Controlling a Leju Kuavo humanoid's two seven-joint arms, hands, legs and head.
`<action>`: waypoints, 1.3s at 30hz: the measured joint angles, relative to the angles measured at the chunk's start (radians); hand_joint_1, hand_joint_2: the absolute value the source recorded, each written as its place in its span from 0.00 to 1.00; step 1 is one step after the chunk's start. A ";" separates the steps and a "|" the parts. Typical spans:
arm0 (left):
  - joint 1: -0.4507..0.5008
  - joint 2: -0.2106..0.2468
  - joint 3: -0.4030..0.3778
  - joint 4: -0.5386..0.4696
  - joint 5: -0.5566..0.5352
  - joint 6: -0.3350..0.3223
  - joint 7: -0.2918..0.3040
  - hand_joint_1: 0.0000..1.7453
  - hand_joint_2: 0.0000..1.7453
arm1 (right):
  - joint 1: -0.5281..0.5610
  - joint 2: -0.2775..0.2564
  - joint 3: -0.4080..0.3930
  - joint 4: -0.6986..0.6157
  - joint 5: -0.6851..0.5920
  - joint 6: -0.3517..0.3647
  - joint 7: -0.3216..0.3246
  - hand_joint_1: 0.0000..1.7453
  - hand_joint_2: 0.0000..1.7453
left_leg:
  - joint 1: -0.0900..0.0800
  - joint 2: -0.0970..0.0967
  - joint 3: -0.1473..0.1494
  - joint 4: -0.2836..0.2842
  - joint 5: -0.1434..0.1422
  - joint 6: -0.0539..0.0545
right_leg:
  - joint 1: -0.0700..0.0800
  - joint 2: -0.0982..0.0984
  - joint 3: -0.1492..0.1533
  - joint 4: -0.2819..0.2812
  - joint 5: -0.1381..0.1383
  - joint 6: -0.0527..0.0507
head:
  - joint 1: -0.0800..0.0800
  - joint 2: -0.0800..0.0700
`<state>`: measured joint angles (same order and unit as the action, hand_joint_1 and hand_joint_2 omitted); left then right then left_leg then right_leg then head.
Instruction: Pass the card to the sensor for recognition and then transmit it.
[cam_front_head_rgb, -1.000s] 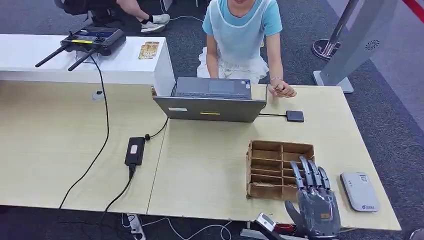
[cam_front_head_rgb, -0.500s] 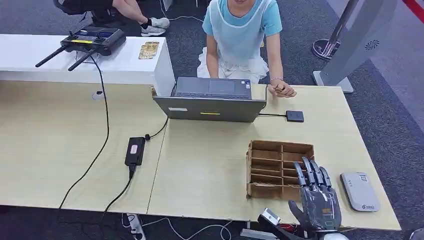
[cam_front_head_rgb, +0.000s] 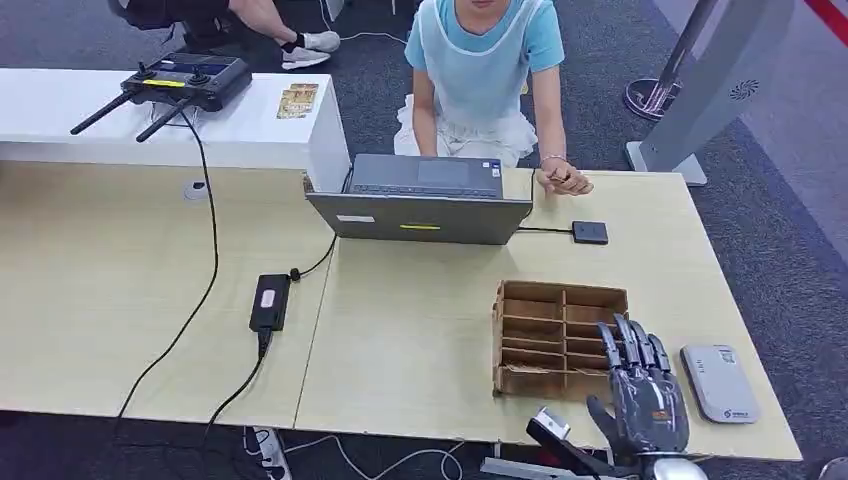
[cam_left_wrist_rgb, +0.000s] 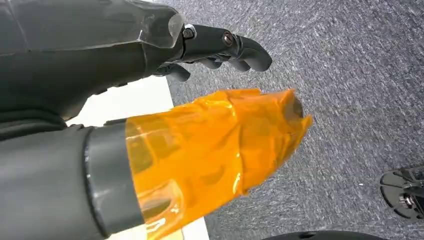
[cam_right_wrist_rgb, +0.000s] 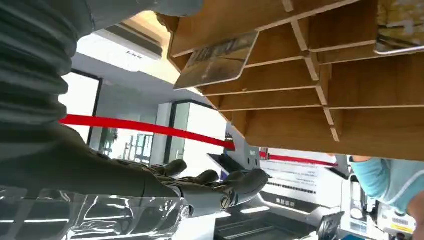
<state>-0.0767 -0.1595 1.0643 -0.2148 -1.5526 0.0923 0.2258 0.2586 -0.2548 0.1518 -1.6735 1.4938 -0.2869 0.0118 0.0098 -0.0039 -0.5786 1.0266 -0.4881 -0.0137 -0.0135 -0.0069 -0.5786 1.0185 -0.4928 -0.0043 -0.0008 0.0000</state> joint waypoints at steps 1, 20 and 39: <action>0.000 0.000 0.000 0.000 0.000 0.000 0.000 0.00 0.00 | -0.001 0.000 -0.002 0.004 -0.003 0.000 -0.001 0.17 1.00 | 0.000 0.000 0.000 0.000 0.000 0.000 | 0.000 0.000 0.000 0.000 0.000 0.000 | 0.000 0.000; 0.000 0.000 0.000 0.000 -0.003 0.000 0.000 0.00 0.00 | -0.009 0.026 -0.031 0.016 0.006 -0.002 -0.024 0.38 1.00 | 0.000 0.000 0.000 0.000 0.000 0.000 | 0.000 0.000 0.000 0.000 0.000 0.000 | 0.000 0.000; 0.000 0.000 0.000 0.000 -0.008 0.000 -0.004 0.00 0.00 | -0.009 0.047 -0.056 0.021 0.017 -0.003 -0.052 0.54 1.00 | 0.000 0.000 0.000 0.000 0.000 0.000 | 0.000 0.000 0.000 0.000 0.000 0.000 | 0.000 0.000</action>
<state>-0.0768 -0.1595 1.0639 -0.2148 -1.5610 0.0927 0.2220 0.2494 -0.2075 0.0954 -1.6522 1.5107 -0.2895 -0.0397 0.0099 -0.0039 -0.5786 1.0266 -0.4881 -0.0137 -0.0135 -0.0068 -0.5786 1.0185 -0.4928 -0.0043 -0.0008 0.0004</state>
